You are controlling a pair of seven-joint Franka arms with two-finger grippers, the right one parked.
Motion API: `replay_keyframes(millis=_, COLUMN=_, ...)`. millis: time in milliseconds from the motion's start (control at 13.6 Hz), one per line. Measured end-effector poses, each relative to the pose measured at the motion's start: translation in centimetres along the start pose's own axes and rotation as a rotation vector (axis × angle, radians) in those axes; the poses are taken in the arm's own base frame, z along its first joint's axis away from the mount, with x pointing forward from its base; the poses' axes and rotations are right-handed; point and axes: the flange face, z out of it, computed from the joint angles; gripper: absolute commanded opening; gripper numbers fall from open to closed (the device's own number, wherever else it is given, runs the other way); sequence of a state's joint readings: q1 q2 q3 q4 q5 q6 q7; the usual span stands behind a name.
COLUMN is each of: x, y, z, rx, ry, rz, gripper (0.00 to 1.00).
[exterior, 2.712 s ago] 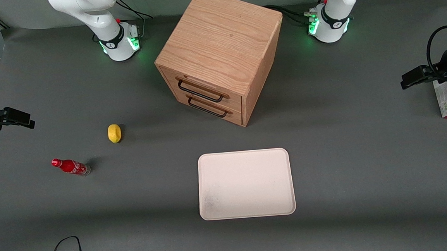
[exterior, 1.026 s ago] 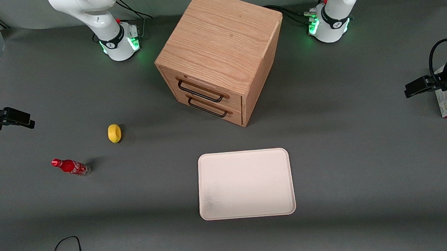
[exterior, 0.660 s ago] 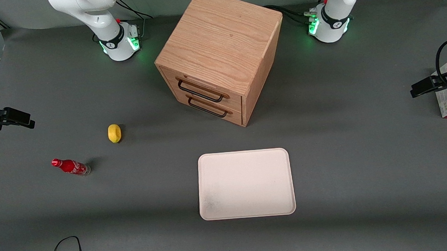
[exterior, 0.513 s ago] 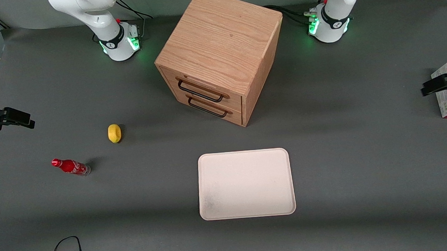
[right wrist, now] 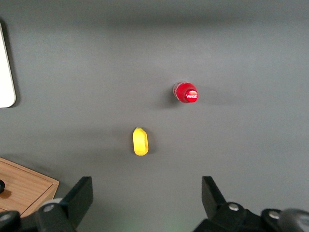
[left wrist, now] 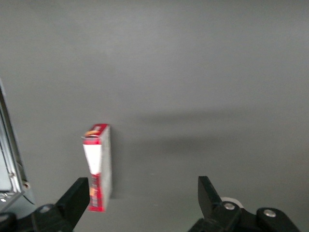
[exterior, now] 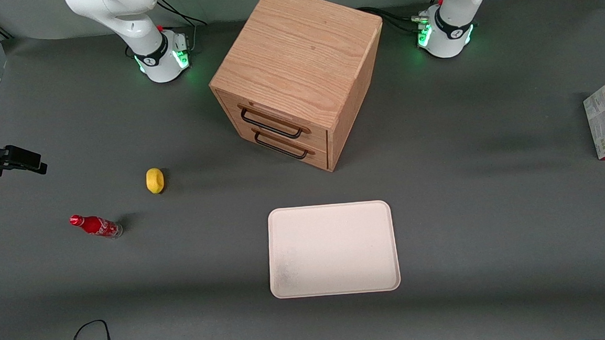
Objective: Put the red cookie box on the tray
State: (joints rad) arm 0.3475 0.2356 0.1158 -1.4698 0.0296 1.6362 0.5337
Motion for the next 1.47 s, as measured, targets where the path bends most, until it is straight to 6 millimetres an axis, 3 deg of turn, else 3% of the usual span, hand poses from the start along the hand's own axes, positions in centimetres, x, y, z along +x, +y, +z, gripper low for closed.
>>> replay_keyframes(millis=220, x=-1.4, y=-6.7, z=3.6, rx=0.013, ry=0.016, rz=0.057, gripper=1.00)
replay_keyframes(millis=366, x=-2.8, y=-10.0, z=6.1, rx=0.000, ry=-0.003, rz=0.050, gripper=1.00)
replay_keyframes(millis=513, x=-3.9, y=-12.0, z=8.0, rx=-0.019, ry=-0.024, rz=0.032, gripper=1.00)
replay_keyframes(millis=733, x=-6.0, y=-14.3, z=9.3, rx=-0.035, ry=-0.038, rz=0.018, gripper=1.00)
replay_keyframes(millis=880, x=-6.8, y=-14.9, z=9.8, rx=-0.035, ry=-0.056, rz=0.013, gripper=1.00)
replay_keyframes(millis=1026, x=-7.9, y=-14.9, z=11.7, rx=-0.037, ry=-0.083, rz=0.009, gripper=1.00)
replay_keyframes(millis=1466, x=-14.8, y=-13.1, z=21.4, rx=0.001, ry=-0.026, rz=-0.032, gripper=1.00)
